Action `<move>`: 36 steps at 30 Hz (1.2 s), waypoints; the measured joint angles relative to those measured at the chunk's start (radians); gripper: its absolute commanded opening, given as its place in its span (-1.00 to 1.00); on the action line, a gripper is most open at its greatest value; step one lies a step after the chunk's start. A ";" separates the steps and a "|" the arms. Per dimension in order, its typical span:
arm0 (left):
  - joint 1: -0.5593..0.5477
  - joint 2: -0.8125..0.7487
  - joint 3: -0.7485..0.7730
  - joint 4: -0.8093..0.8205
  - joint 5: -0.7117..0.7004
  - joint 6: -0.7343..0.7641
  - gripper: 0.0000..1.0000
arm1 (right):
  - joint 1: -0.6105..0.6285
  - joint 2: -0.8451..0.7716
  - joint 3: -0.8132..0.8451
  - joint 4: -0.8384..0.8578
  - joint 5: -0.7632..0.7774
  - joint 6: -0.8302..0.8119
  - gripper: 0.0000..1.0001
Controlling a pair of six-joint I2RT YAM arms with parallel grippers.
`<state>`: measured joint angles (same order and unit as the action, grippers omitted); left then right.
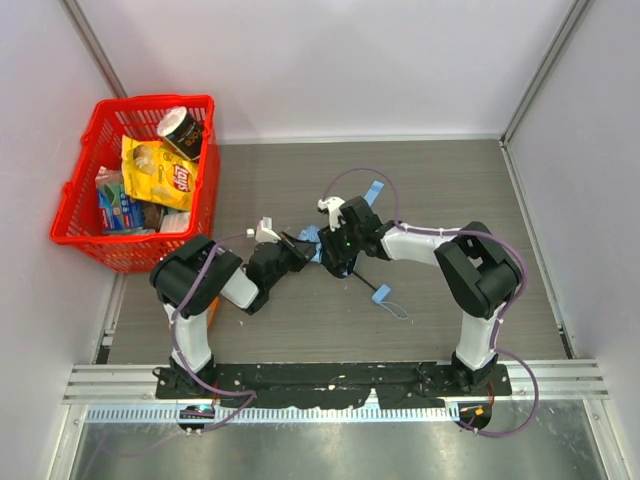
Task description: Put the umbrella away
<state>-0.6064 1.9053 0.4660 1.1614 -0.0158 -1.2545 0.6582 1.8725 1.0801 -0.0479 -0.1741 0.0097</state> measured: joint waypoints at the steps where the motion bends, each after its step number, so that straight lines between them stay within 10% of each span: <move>1: 0.000 0.003 0.000 0.005 0.000 -0.001 -1.00 | -0.015 -0.003 -0.010 0.014 -0.030 0.006 -0.98; 10: 0.000 0.037 -0.006 0.065 0.005 -0.021 -1.00 | -0.137 0.015 -0.048 0.105 -0.316 0.051 -0.96; 17: 0.000 0.029 -0.006 0.050 0.005 -0.019 -1.00 | -0.151 0.040 0.012 0.011 -0.356 0.058 0.47; 36: -0.001 0.012 -0.017 0.030 0.016 -0.002 -1.00 | -0.130 -0.122 0.077 -0.188 -0.217 0.312 0.54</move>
<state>-0.6075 1.9171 0.4492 1.1915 0.0002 -1.2568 0.5278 1.7504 1.1568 -0.2363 -0.3916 0.3218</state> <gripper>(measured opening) 0.042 0.774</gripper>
